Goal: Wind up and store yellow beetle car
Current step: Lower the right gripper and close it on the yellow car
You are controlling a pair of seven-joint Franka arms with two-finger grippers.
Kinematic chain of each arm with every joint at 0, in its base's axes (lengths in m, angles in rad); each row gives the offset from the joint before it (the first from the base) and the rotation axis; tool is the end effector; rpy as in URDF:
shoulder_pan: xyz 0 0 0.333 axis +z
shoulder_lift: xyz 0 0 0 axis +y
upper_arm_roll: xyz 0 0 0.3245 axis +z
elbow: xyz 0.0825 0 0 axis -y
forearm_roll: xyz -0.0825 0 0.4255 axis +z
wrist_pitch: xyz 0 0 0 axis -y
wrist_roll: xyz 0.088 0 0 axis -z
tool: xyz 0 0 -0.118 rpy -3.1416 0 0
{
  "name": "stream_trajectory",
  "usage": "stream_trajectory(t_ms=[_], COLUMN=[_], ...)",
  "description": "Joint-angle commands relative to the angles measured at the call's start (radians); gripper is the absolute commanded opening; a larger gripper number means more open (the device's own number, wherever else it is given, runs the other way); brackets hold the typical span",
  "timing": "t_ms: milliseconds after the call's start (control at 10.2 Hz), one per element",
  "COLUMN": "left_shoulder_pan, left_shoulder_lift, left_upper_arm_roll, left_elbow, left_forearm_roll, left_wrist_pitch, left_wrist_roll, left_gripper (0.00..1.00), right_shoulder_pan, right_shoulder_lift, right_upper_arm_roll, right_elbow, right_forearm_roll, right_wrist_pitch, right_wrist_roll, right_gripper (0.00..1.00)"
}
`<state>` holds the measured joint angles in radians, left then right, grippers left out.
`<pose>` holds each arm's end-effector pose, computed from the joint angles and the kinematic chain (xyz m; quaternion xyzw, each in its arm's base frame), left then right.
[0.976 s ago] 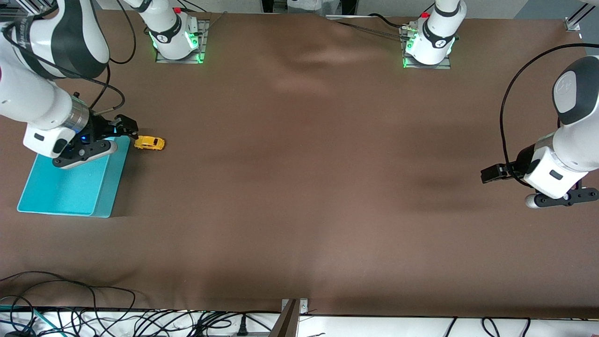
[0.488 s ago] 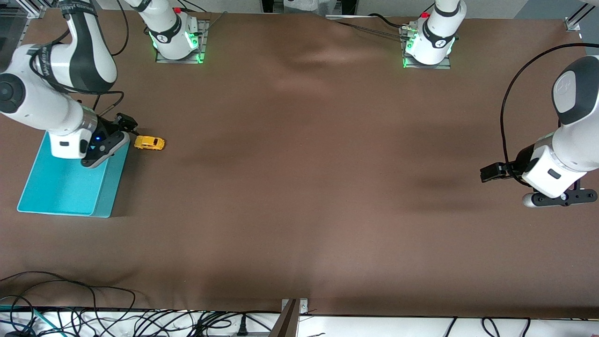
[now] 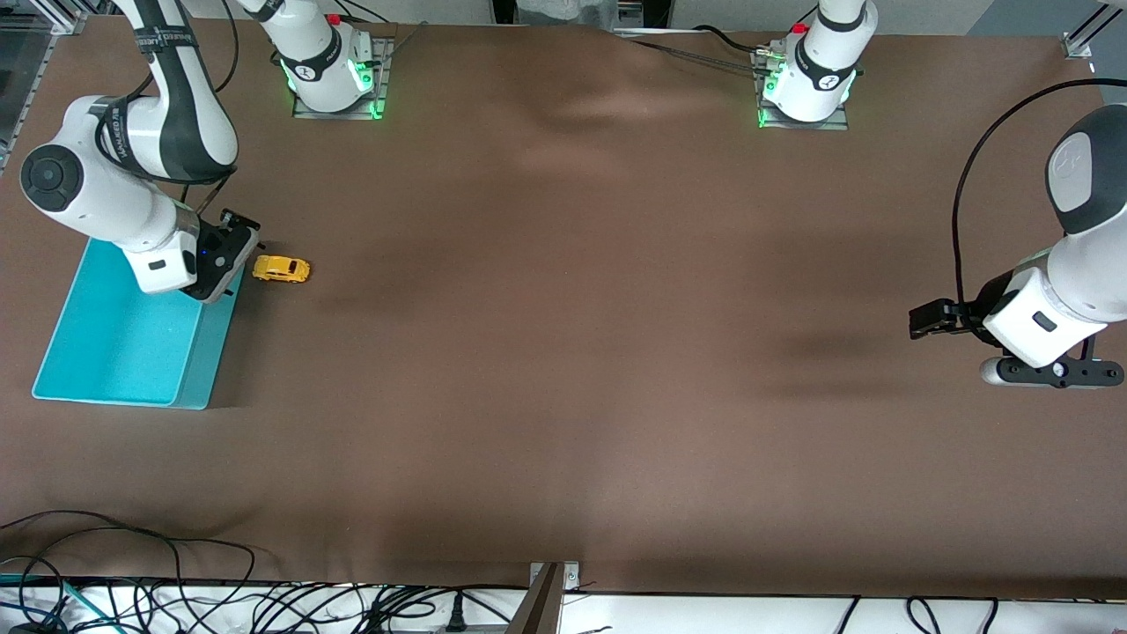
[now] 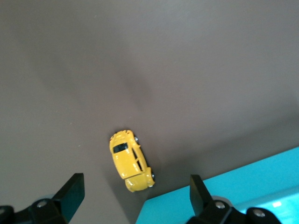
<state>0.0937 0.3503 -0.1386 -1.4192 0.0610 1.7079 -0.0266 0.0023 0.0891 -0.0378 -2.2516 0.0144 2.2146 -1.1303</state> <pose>0.7024 -0.0121 0.4851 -0.9995 0.0107 0.0289 0.0073 0.5461 -0.0189 0.2838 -0.8546 -0.5154 0.0505 0.0378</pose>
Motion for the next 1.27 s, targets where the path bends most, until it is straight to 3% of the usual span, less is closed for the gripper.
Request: stream_trajectory(t_ms=[0,293,390,1073,1171], left_shoulder_pan=[0.0,-0.005,-0.005,-0.011,-0.012], left_shoulder_lift=[-0.017,-0.017,-0.017,-0.019,-0.022], left_upper_arm_roll=[-0.006,-0.01,-0.004,-0.01,-0.012], left_elbow=[0.009,0.012,0.053,0.095,0.103], left_forearm_roll=[-0.03,-0.03,-0.032,-0.026,-0.026], left_wrist_pitch=[-0.013,-0.01,-0.01,-0.007,-0.007], left_wrist_roll=[0.034,0.034,0.034,0.022,0.022], left_gripper=[1.0,1.0,1.0,1.0,1.0], right_shoulder_pan=[-0.048,-0.053,-0.061,-0.082,-0.082], right_shoulder_lift=[-0.006,0.033,0.059,0.092,0.093], right_upper_arm_roll=[0.036,0.036,0.036,0.036,0.036], right_elbow=[-0.081,-0.134,-0.144,-0.318,-0.319], right_forearm_roll=[0.015,0.015,0.015,0.012,0.006], right_wrist_pitch=[0.081,0.118,0.128,0.417,0.428], right_wrist_roll=[-0.103,-0.201,-0.209,-0.244,-0.246], right_gripper=[1.0,1.0,1.0,1.0,0.93])
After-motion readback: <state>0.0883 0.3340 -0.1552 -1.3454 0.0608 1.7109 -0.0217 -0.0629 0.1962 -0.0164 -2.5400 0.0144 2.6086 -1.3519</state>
